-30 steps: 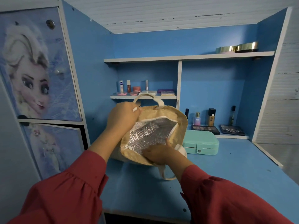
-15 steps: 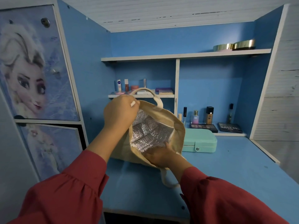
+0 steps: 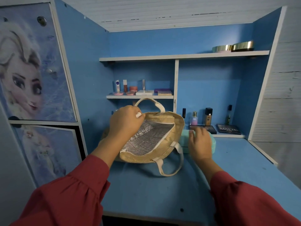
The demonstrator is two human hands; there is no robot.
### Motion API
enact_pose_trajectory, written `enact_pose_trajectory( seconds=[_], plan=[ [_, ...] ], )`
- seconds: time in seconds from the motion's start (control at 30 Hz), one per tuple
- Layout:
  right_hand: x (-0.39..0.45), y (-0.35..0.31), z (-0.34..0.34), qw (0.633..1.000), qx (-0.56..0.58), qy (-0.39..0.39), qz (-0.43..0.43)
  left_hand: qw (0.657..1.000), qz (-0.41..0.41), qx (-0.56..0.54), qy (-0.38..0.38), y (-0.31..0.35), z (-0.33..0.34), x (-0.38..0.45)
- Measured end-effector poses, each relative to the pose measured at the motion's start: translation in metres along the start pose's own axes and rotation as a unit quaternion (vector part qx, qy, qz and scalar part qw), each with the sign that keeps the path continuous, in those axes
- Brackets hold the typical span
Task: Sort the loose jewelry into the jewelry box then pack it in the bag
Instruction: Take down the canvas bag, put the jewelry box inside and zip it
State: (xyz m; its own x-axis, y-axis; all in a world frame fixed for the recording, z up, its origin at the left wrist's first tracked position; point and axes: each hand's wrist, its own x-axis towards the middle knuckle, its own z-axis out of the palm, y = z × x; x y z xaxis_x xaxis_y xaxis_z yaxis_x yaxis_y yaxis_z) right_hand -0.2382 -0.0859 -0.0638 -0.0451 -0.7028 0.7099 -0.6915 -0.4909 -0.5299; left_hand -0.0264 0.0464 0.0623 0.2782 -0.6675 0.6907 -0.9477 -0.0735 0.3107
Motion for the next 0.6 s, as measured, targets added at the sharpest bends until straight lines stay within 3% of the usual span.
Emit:
enact_pose_trajectory(
  seconds=[0.1,0.17,0.2,0.27,0.33,0.6],
  plan=[
    [0.015,0.018,-0.008,0.972,-0.082,-0.016,0.218,1.0,0.0,-0.012,0.0,0.0,0.002,0.0],
    [0.024,0.029,-0.012,0.915,-0.069,-0.09,0.387,1.0,-0.001,-0.016,-0.005,0.0,0.001,0.001],
    [0.027,0.034,-0.013,0.89,-0.061,-0.131,0.431,1.0,-0.003,-0.018,-0.008,-0.001,0.001,0.001],
    [0.031,0.039,-0.013,0.874,-0.056,-0.177,0.448,1.0,-0.009,-0.023,-0.013,-0.001,0.0,0.0],
    [0.034,0.041,-0.013,0.872,-0.039,-0.174,0.457,1.0,-0.011,-0.025,-0.014,-0.001,-0.001,0.001],
    [0.035,0.032,-0.016,0.834,0.182,-0.085,0.514,0.999,-0.016,-0.027,-0.02,-0.001,0.002,0.001]
  ],
)
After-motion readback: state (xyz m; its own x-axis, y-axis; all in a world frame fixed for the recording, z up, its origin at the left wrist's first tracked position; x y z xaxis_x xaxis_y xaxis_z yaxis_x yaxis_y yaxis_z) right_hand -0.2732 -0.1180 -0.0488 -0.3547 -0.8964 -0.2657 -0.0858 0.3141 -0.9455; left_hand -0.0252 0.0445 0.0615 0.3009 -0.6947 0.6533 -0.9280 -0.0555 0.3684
